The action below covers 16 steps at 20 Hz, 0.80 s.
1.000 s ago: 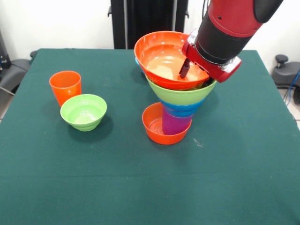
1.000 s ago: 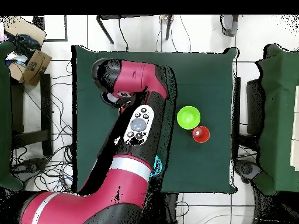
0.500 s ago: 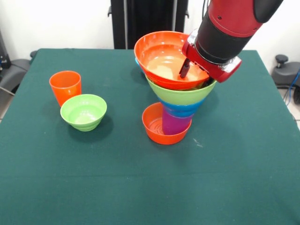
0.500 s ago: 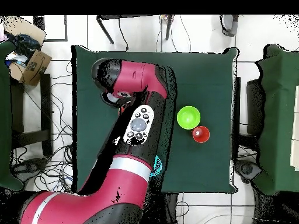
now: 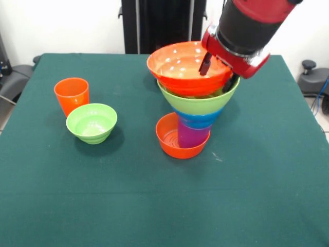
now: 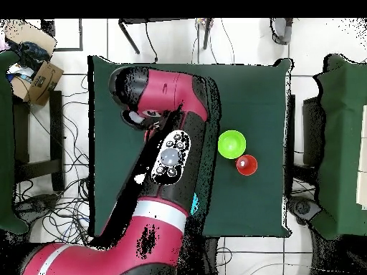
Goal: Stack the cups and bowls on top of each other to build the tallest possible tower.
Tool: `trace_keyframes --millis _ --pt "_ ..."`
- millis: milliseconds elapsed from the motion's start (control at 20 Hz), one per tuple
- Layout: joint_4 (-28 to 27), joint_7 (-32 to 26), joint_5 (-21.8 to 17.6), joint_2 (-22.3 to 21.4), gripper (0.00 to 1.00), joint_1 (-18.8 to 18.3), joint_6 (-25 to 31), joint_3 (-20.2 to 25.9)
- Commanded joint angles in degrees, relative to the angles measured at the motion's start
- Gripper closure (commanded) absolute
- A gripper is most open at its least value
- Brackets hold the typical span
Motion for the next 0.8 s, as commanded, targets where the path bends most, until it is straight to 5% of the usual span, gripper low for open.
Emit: trace_keyframes --millis 50,800 --pt "0.5 3.1 -0.2 -4.8 0.0 -1.3 7.2 3.9" --pt "-1.5 2.3 -1.2 -4.9 0.0 -2.0 8.4 5.4"
